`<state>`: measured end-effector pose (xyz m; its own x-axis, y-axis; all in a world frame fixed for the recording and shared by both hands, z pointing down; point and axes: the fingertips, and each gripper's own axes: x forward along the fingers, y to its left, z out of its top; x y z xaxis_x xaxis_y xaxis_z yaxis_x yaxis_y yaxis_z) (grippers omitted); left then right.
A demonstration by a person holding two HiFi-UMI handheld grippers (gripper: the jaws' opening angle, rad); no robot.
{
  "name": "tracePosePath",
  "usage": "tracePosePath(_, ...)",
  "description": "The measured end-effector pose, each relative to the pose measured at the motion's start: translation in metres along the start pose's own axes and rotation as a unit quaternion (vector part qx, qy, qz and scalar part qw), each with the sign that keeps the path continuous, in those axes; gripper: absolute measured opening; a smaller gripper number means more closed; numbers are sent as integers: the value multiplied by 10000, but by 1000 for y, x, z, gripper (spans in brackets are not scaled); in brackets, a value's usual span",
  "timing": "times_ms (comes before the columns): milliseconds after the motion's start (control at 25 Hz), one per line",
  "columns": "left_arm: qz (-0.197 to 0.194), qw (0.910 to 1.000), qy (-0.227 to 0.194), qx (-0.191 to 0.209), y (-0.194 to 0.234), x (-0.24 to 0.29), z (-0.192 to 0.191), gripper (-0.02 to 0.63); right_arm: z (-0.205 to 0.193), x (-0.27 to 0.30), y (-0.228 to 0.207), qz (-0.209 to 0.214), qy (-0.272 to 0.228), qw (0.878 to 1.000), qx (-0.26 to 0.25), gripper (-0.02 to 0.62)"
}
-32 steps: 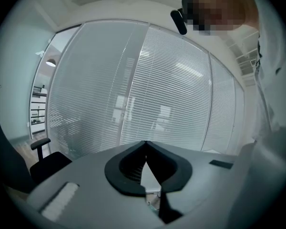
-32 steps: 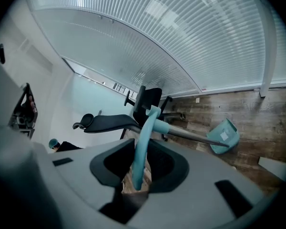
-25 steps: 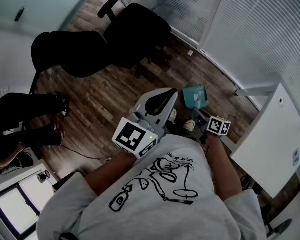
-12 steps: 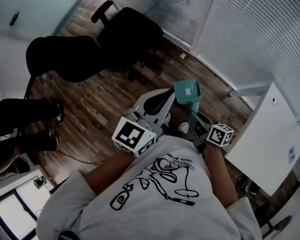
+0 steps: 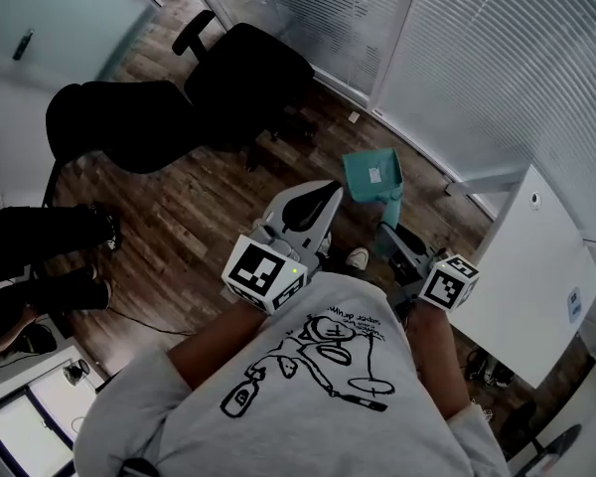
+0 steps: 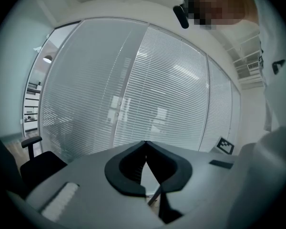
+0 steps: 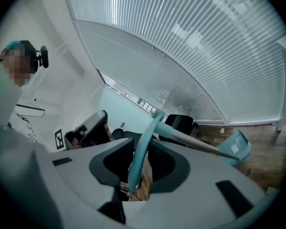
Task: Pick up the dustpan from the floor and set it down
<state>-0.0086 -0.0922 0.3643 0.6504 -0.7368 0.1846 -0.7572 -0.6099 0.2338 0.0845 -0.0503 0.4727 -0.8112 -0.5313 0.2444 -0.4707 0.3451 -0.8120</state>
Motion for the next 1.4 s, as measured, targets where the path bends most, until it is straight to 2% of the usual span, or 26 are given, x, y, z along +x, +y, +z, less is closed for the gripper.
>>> tracePosePath(320, -7, 10000, -25, 7, 2, 4, 2, 2, 37, -19, 47, 208, -305, 9992, -134, 92)
tracePosePath(560, -18, 10000, -19, -1, 5, 7, 3, 2, 51, -24, 66, 319, -295, 9987, -263, 95)
tracePosePath(1400, 30, 10000, -12, 2, 10, 5, 2, 2, 53, -20, 67, 405, -322, 9982, -294, 97)
